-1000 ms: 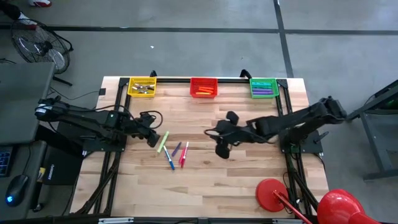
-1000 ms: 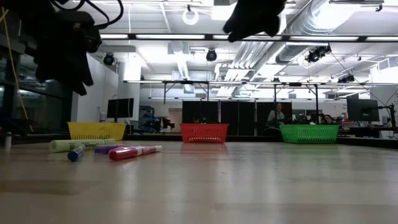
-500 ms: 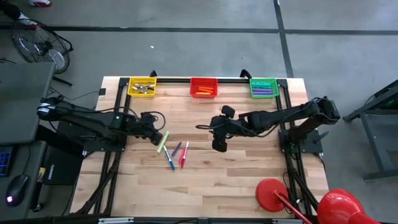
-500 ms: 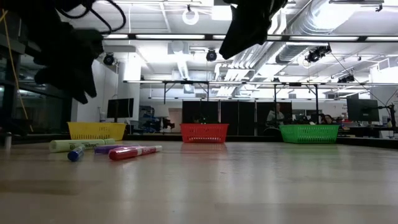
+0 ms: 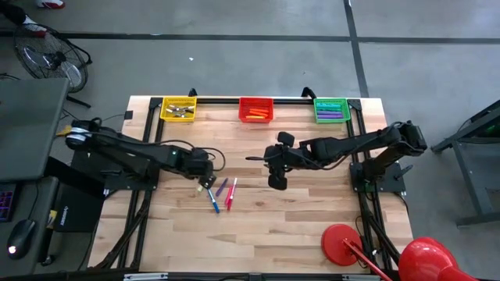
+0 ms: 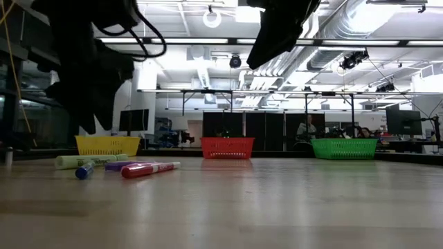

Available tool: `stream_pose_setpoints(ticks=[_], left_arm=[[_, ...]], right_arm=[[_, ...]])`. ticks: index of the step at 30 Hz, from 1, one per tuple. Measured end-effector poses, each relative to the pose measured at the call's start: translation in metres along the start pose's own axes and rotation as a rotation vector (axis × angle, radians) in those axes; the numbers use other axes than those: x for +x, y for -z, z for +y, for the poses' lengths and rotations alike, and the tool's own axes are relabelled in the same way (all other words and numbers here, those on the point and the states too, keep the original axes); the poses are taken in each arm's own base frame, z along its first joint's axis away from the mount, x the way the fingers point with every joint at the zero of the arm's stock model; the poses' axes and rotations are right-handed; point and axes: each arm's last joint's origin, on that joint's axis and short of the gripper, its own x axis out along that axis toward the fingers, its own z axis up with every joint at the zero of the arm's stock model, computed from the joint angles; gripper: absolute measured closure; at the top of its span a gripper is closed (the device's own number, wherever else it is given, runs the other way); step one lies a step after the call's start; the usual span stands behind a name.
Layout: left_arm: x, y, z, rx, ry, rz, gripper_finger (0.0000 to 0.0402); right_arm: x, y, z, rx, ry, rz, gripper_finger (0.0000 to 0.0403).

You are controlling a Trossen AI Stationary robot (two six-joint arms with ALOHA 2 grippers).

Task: Pick & Place Markers
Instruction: Put the light green highlighter into the green bin

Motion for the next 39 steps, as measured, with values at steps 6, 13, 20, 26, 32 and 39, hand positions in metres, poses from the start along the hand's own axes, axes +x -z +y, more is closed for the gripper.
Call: stream_pose_setpoints(ticks=[6,13,20,26,32,39], left_arm=[[0.016,0.000,-0.013,-0.026,-0.103,0.133,0.0152],[0.031,-0.009,-0.023,-0.050,-0.139,0.163,0.0152],[0.044,-0.031,-0.017,-0.121,-0.134,0.199,0.0152],[0.048,-0.036,-0.012,-0.083,-0.119,0.266,0.0152],[0.058,-0.034,-0.013,-0.058,-0.136,0.313,0.0152],[0.076,-0.031,-0.016,-0.051,-0.147,0.368,0.0161]], right_arm=[[0.000,0.000,0.001,0.001,-0.020,0.006,0.0247],[0.000,0.000,0.001,0.018,-0.024,0.007,0.0247],[0.000,0.000,0.001,0.036,-0.037,0.009,0.0247],[0.000,0.001,0.001,0.043,-0.038,0.015,0.0247],[0.000,0.002,0.001,0.046,-0.036,0.026,0.0247],[0.000,0.002,0.001,0.046,-0.033,0.027,0.0247]])
